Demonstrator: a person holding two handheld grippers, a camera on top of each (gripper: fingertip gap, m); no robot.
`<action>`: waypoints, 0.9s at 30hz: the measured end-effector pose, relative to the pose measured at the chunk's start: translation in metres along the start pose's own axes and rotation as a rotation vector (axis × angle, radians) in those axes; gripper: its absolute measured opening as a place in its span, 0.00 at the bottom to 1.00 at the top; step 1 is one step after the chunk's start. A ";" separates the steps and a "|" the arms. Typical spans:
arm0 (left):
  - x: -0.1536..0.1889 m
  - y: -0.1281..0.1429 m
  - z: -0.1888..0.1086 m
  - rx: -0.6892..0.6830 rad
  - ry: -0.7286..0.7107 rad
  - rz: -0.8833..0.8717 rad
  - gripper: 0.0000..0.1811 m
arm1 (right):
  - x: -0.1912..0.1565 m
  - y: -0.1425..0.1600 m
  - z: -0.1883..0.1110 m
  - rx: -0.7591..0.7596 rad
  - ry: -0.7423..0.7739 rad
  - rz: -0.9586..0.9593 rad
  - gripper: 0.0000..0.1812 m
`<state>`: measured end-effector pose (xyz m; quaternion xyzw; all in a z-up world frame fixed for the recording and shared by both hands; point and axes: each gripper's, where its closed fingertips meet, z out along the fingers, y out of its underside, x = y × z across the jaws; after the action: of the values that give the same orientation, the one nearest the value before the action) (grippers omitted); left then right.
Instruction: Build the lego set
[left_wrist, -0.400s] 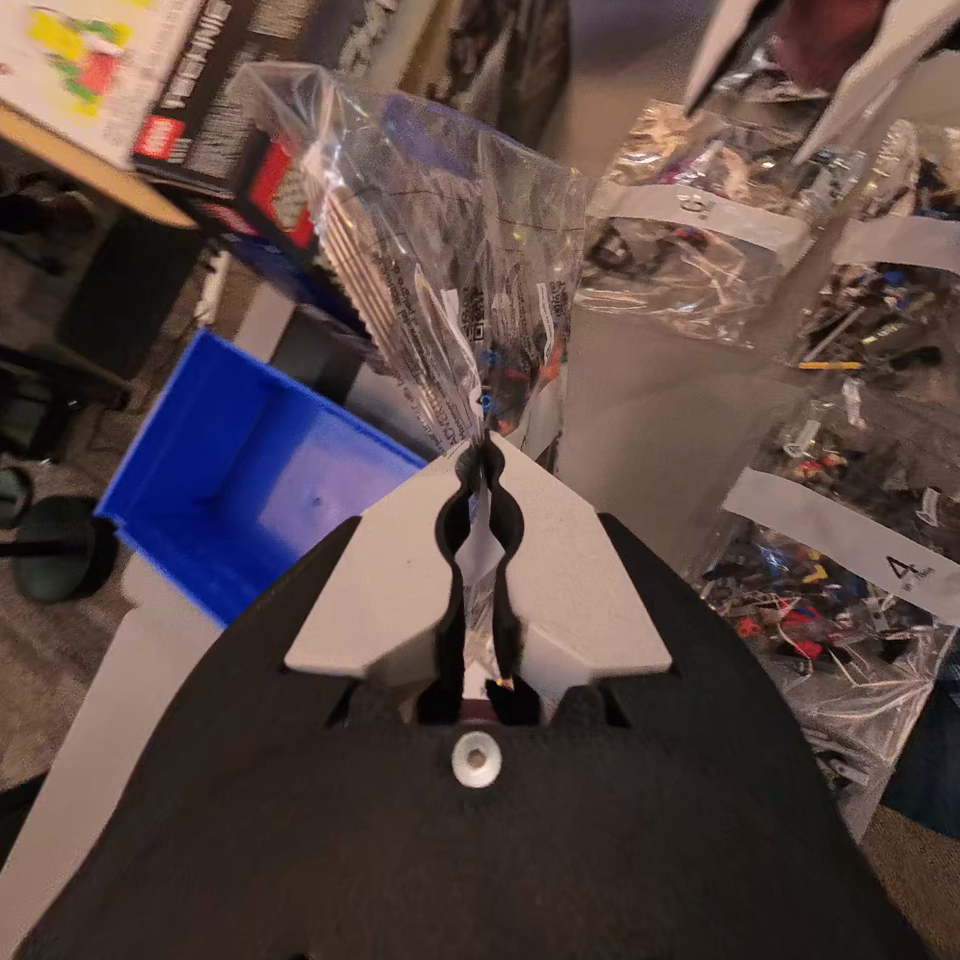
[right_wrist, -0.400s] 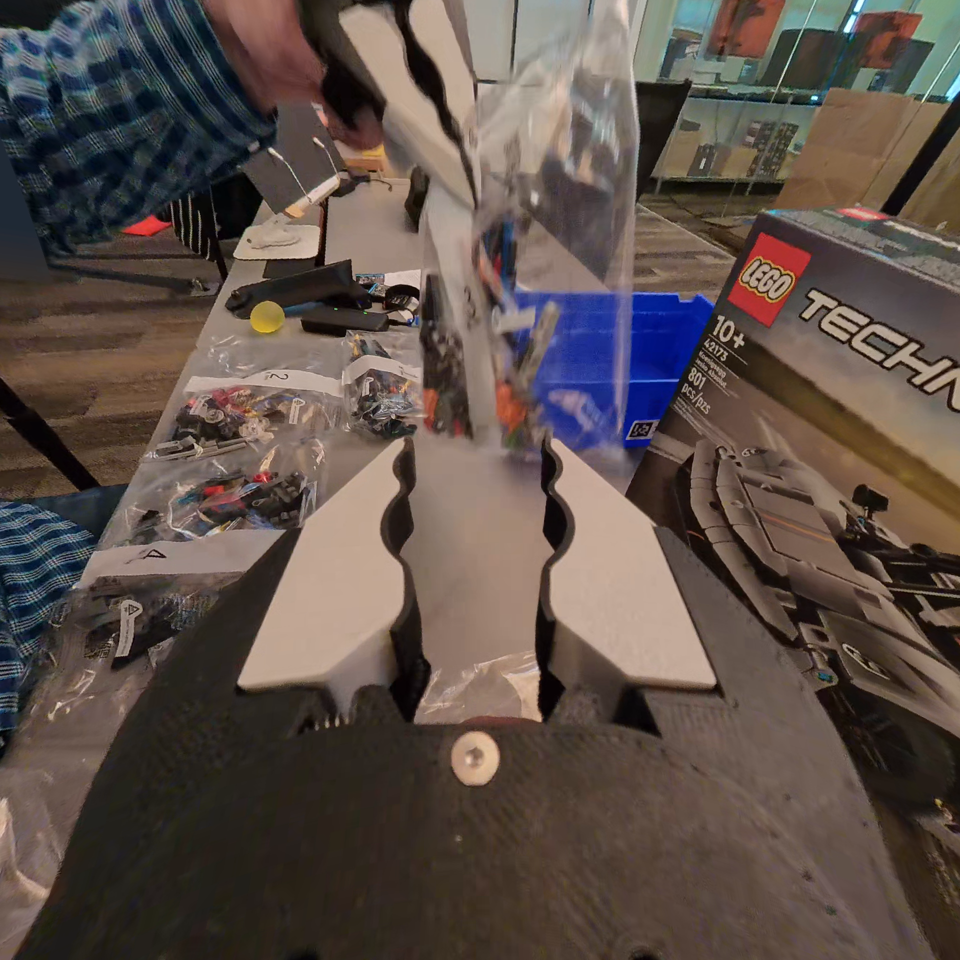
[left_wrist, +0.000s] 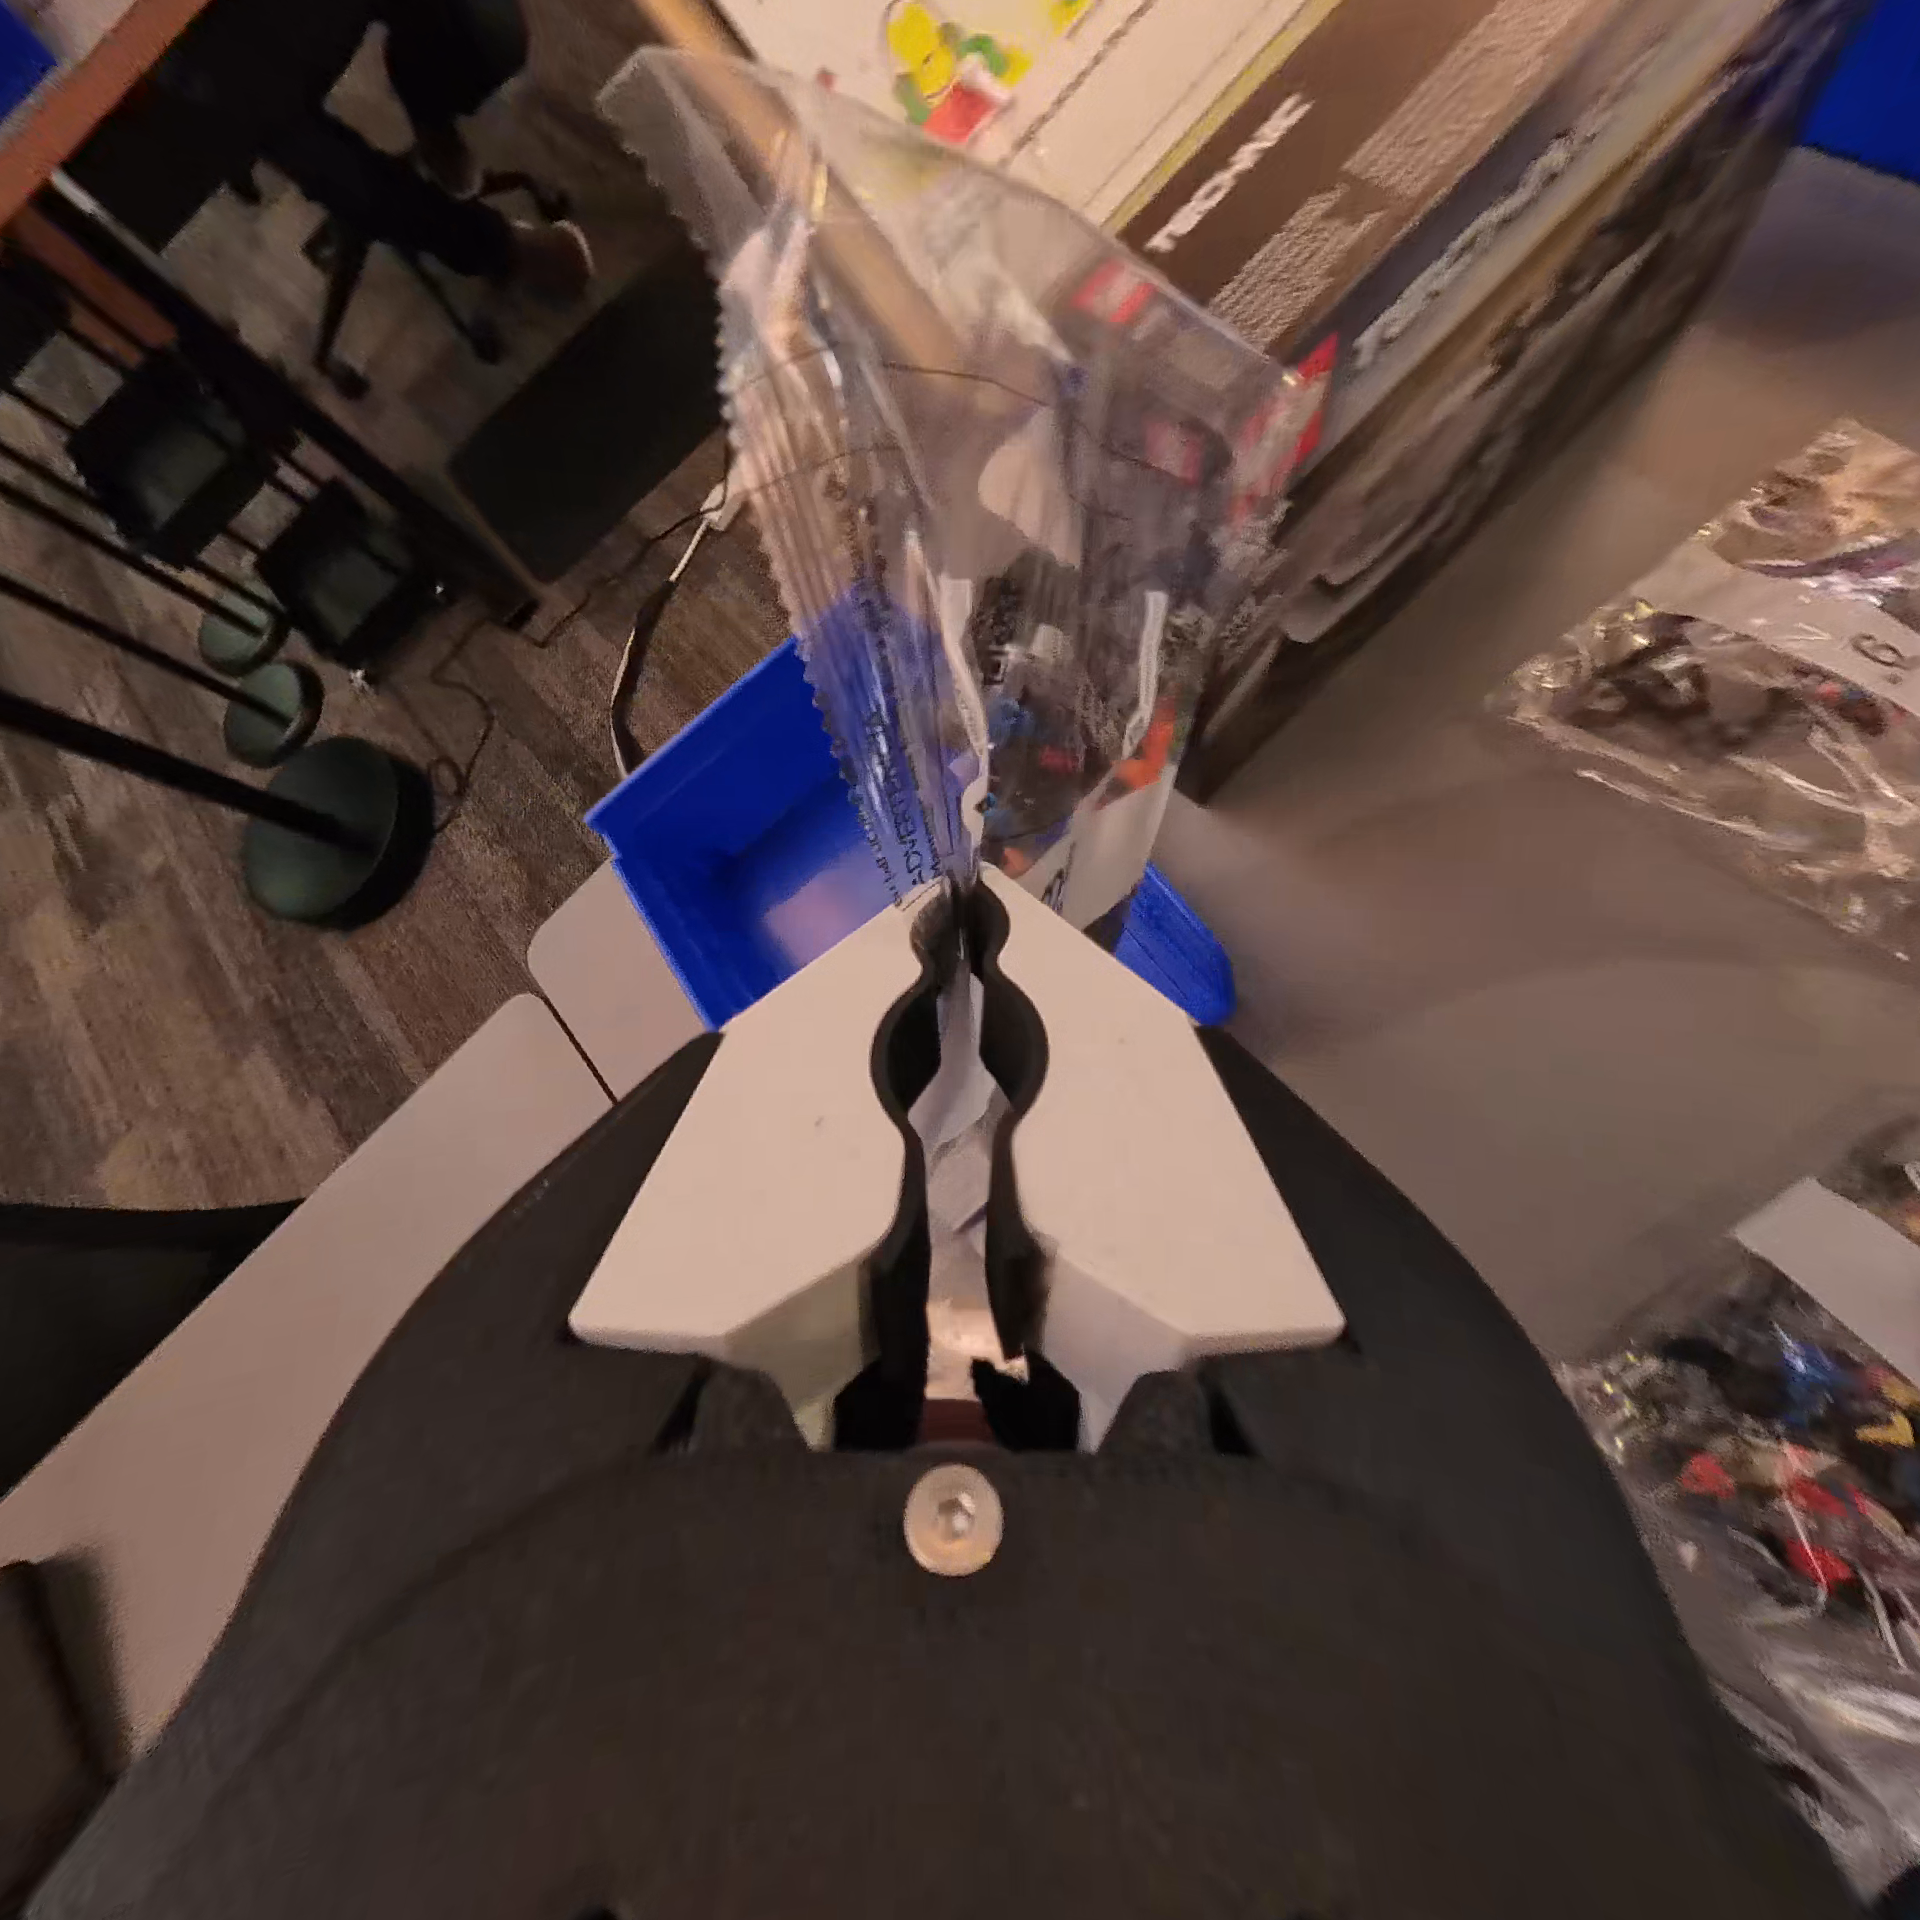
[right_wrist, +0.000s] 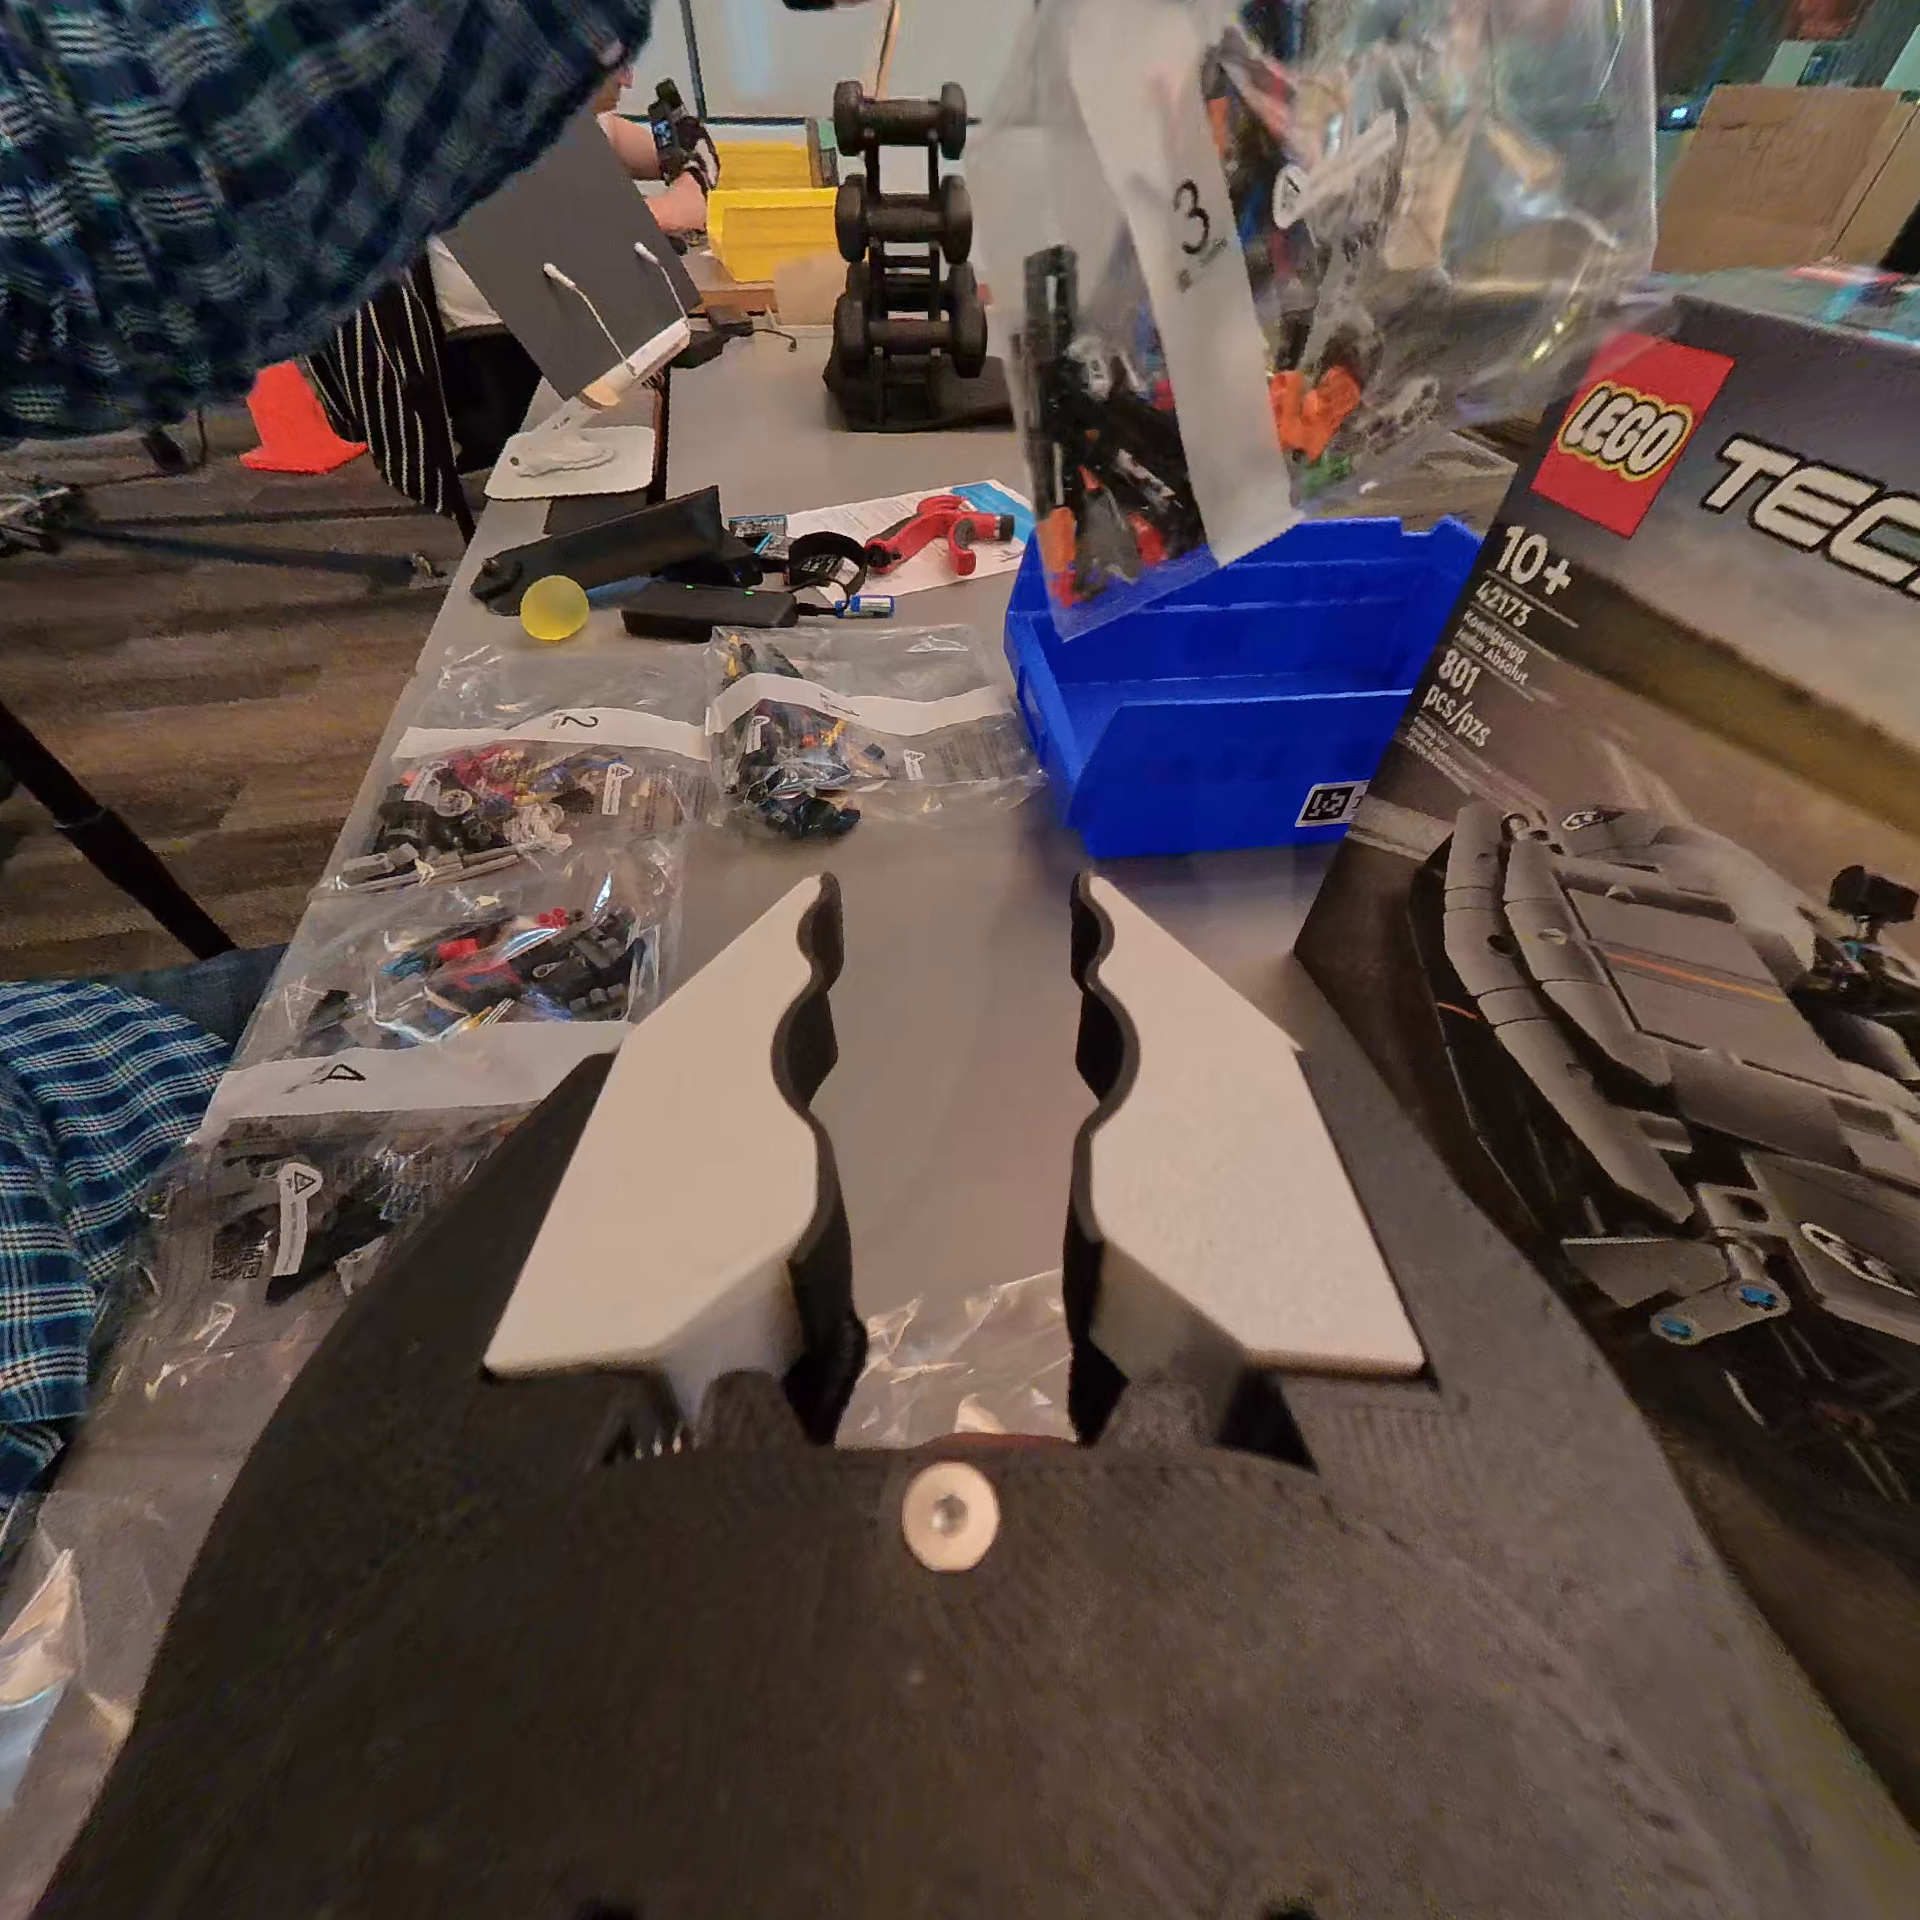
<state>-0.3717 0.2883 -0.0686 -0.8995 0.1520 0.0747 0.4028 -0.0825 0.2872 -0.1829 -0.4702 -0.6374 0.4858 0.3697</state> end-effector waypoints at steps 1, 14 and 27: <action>-0.006 0.001 0.010 -0.001 0.002 -0.027 0.00 | -0.002 0.002 0.000 0.000 -0.006 0.005 0.23; -0.019 0.052 0.079 -0.017 0.163 -0.332 0.00 | -0.005 0.026 -0.004 -0.029 -0.024 0.054 0.22; -0.075 0.106 0.119 -0.022 0.158 -0.632 0.00 | -0.006 0.032 -0.004 -0.047 -0.037 0.077 0.21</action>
<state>-0.4789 0.3261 -0.2030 -0.9094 -0.1046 -0.1225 0.3834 -0.0698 0.2853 -0.2132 -0.4941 -0.6367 0.4931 0.3277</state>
